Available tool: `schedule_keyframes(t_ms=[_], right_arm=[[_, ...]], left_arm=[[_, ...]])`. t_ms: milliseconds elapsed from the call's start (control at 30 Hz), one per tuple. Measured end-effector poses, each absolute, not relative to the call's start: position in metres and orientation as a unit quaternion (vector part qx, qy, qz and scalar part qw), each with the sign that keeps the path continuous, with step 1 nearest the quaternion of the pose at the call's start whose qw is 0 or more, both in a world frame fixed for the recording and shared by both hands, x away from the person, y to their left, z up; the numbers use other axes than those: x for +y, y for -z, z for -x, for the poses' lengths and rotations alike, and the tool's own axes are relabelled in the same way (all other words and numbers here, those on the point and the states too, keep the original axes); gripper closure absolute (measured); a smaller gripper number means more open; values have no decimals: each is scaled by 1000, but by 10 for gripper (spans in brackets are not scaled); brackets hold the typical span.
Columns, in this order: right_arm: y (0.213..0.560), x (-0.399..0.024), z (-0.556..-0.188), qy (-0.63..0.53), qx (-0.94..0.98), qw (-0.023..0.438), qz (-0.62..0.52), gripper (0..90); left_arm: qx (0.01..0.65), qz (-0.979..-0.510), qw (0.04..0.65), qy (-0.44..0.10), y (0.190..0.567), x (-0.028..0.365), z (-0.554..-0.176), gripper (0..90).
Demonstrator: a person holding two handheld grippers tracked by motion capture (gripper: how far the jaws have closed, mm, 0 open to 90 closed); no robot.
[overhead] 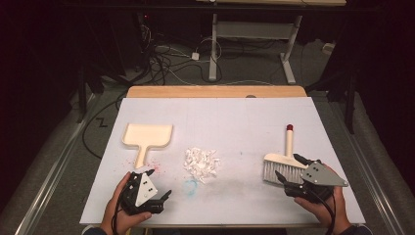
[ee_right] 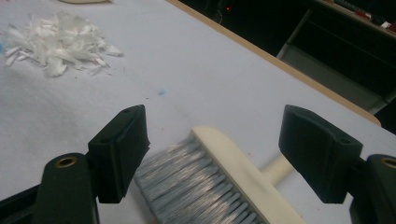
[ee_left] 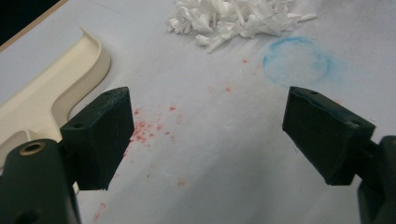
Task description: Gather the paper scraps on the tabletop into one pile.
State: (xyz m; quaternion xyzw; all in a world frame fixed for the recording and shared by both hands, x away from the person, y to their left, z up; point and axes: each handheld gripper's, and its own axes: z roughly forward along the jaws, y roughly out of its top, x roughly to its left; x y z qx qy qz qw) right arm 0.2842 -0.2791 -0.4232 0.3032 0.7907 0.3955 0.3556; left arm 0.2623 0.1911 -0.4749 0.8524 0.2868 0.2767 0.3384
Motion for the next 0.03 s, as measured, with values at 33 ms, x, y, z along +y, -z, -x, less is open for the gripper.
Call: schedule_keyframes(t_ms=[33], right_arm=[[424, -279, -285, -395, 791, 355, -303, 244]], left_arm=[[289, -852, 340, -276, 475, 191, -263, 158]])
